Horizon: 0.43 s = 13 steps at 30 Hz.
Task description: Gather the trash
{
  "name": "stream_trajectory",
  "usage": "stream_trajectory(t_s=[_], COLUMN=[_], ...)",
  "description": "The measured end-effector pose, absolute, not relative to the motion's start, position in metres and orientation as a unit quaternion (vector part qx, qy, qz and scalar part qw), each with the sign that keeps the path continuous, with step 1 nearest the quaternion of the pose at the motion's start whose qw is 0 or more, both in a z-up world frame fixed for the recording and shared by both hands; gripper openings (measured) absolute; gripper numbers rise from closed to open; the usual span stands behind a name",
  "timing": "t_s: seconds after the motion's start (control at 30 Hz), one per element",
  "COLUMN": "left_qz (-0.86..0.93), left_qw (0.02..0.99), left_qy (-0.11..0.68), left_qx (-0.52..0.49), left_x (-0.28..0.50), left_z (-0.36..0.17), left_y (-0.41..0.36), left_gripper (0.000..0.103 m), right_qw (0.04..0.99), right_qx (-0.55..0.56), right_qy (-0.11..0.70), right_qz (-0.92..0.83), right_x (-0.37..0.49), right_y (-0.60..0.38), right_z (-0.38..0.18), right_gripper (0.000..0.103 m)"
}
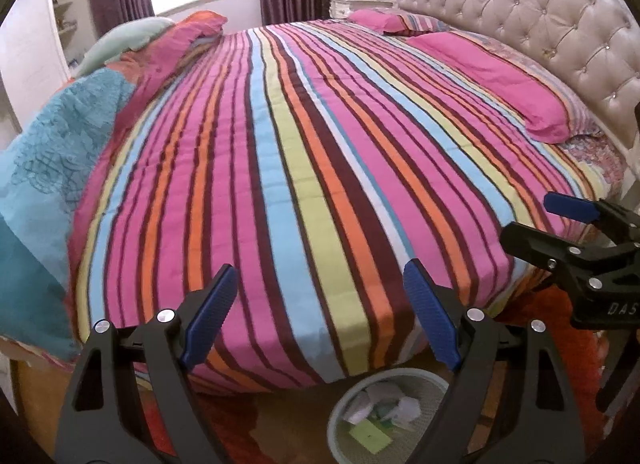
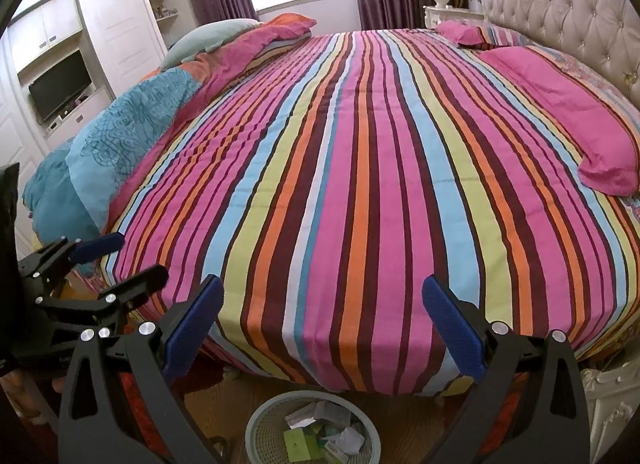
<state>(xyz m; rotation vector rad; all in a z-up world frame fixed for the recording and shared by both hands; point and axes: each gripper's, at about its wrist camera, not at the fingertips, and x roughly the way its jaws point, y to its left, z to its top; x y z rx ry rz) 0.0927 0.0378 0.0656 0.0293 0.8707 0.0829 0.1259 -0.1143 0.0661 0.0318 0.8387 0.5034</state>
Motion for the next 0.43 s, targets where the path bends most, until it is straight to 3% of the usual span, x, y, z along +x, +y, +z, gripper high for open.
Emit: stream_trajectory(t_s=[0.43], left_qz=[0.051], left_qw=[0.906], left_qy=[0.42], left_qx=[-0.018], left_x=[0.089], left_z=[0.072], left_y=[0.048], left_gripper=[0.083], right_qw=[0.884], right_qx=[0.017], right_qy=[0.403], right_qz=[0.237], right_x=[0.125], right_y=[-0.118], right_z=[0.067], right_gripper=[0.095])
